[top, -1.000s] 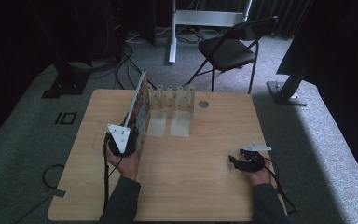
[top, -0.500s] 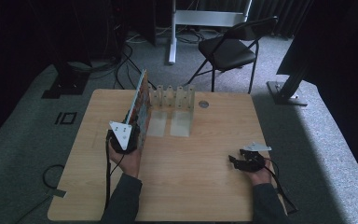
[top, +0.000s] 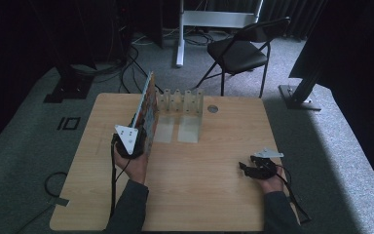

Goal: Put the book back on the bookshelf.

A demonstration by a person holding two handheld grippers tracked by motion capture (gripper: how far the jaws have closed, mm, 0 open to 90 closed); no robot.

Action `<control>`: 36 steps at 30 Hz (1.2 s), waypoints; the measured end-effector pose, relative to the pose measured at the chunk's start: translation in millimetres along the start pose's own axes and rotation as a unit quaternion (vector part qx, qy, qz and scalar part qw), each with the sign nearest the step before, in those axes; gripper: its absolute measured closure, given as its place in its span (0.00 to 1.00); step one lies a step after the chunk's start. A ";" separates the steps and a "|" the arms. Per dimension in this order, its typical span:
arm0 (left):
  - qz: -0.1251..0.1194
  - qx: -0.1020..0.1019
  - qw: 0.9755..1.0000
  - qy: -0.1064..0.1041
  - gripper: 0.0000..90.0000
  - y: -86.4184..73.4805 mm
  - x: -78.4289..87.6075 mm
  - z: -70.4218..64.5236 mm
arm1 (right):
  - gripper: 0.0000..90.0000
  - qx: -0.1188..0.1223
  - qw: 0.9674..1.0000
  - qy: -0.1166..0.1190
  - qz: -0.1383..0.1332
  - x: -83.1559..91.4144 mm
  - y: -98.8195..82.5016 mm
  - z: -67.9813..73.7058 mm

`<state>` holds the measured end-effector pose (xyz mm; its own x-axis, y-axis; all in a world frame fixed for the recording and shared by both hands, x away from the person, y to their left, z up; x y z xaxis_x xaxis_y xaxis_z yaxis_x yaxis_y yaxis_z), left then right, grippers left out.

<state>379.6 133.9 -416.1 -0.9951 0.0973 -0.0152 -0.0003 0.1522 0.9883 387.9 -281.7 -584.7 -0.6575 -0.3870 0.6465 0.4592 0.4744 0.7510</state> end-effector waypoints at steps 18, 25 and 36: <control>-0.001 -0.002 1.000 0.000 0.89 -0.1 -6.2 -0.9 | 0.40 0.000 1.000 0.000 0.000 -0.2 0.2 -0.2; -0.001 -0.002 1.000 0.001 0.89 0.0 -8.4 -1.0 | 0.40 0.001 1.000 0.000 0.000 -0.2 0.1 -0.2; 0.000 0.000 1.000 0.004 0.89 0.6 -11.3 0.2 | 0.40 0.000 1.000 0.000 0.000 -0.2 0.2 -0.1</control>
<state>390.8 133.1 -415.3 -0.9959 0.0896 -0.0137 0.0000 0.1521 0.9884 388.2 -281.5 -584.7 -0.6579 -0.3866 0.6463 0.4588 0.4748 0.7510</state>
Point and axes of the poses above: each handheld gripper's, and its own axes: x roughly backward along the jaws, y roughly out of its top, z roughly to its left, the point moved 5 cm from there along -x, roughly forward along the jaws, and after that the axes turned 12 degrees about x, right-handed, at the moved point
